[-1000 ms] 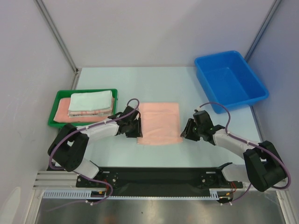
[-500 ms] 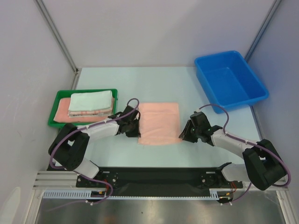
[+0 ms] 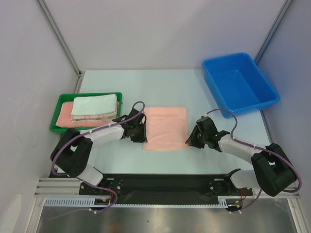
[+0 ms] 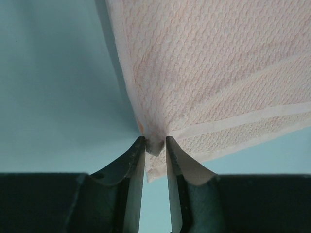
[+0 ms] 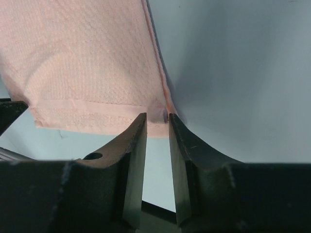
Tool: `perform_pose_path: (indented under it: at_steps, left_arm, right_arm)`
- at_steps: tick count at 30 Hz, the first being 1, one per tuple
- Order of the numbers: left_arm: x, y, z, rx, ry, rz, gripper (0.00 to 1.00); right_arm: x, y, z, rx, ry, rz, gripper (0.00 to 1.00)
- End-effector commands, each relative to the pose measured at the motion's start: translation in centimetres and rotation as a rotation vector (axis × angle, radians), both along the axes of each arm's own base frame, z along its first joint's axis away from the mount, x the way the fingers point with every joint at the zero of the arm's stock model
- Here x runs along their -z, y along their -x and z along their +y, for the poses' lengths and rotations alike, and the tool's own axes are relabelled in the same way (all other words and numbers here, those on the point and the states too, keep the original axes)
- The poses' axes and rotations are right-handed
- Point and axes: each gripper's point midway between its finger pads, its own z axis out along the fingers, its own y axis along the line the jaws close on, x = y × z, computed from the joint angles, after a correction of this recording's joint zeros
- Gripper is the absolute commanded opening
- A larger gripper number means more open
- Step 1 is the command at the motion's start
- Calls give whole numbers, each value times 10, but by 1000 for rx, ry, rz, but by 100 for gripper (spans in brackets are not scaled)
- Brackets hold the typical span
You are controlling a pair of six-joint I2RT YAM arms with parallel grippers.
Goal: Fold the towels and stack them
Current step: Fold the towel
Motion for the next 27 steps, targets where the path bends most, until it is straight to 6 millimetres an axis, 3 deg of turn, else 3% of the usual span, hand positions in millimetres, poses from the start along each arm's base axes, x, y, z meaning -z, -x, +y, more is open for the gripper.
perform_pose_path:
  at_steps: [1,5,9,12,18,22,26,27]
  left_arm:
    - [-11,-11,-5,1,11,-21,28]
    - [-13,-11,-6,5,5,-17,28]
    - [-20,-16,-6,1,1,-33,35]
    - [-24,-18,-6,3,0,-39,33]
    - [-21,-18,-6,1,-6,-32,20]
    - [-22,-19,-6,-1,-8,-34,0]
    - [-29,-18,0,4,-41,-29,0]
    - [-40,-21,-2,11,-32,-51,0]
  right_arm:
    - [-13,-17,9,27,-20,-54,30]
    - [-12,-18,10,24,-18,-56,26]
    - [-15,-21,8,21,-6,-78,6]
    - [-20,-22,8,15,-2,-93,0]
    - [-29,-27,13,1,-11,-115,0]
    - [-31,-27,15,-13,-9,-124,0]
    - [-36,-29,14,-41,19,-130,0]
    - [-46,-33,17,-49,16,-150,0]
